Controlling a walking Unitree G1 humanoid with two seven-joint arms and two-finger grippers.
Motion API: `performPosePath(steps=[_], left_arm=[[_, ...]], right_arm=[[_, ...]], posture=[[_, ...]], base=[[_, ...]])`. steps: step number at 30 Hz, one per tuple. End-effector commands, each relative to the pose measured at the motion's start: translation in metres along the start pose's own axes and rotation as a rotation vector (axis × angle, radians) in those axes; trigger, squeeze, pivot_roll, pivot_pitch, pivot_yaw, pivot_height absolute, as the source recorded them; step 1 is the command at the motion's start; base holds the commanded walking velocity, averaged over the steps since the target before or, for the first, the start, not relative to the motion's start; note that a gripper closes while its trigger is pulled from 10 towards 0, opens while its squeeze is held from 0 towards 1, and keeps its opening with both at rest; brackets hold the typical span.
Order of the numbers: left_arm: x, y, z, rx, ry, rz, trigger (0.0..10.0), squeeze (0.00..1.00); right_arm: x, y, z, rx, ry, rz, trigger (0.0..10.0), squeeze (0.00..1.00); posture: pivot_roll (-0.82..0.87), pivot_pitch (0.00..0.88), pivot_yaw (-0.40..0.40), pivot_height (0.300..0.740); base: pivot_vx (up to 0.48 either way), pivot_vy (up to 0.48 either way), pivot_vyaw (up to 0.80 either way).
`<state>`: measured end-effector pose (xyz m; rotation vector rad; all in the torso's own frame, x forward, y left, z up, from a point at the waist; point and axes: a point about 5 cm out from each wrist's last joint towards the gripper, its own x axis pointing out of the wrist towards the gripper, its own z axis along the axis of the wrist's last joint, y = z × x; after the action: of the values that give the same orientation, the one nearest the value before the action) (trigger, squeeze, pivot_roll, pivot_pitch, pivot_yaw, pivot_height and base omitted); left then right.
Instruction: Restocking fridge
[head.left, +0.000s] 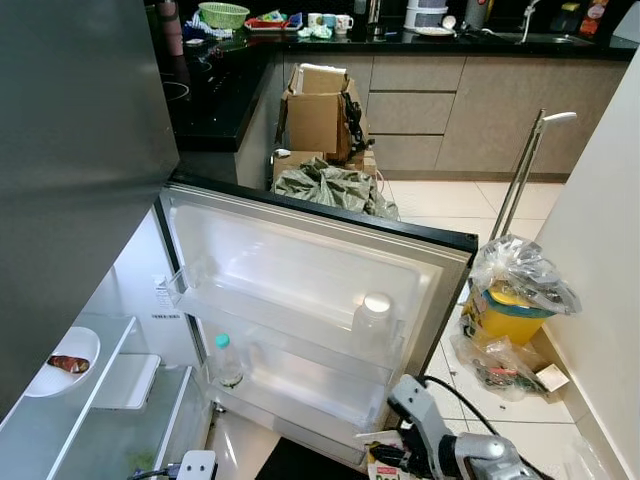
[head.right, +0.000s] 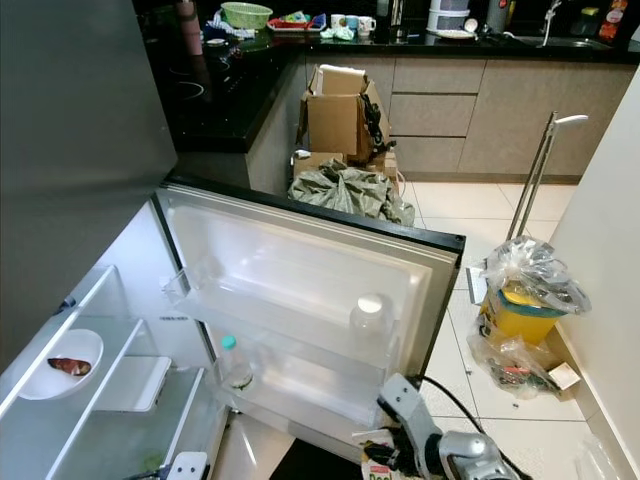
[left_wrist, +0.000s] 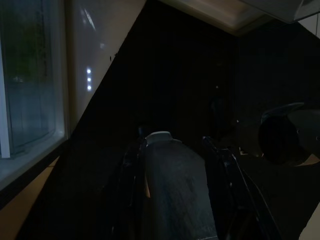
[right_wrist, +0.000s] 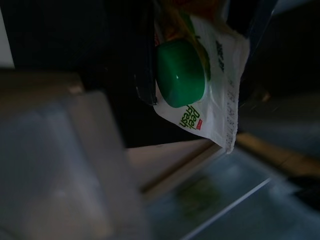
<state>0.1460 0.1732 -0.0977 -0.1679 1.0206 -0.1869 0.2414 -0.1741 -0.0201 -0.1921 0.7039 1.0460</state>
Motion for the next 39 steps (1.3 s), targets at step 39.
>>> performPosePath(steps=[39], left_arm=[[-0.002, 0.002, -0.009, -0.004, 0.026, 0.013, 10.0, 0.00]], right_arm=[[-0.009, -0.046, 0.096, -0.540, -0.090, -0.414, 10.0, 0.00]], posture=[[-0.05, 0.000, -0.018, 0.740]], base=[[0.000, 0.000, 0.00]])
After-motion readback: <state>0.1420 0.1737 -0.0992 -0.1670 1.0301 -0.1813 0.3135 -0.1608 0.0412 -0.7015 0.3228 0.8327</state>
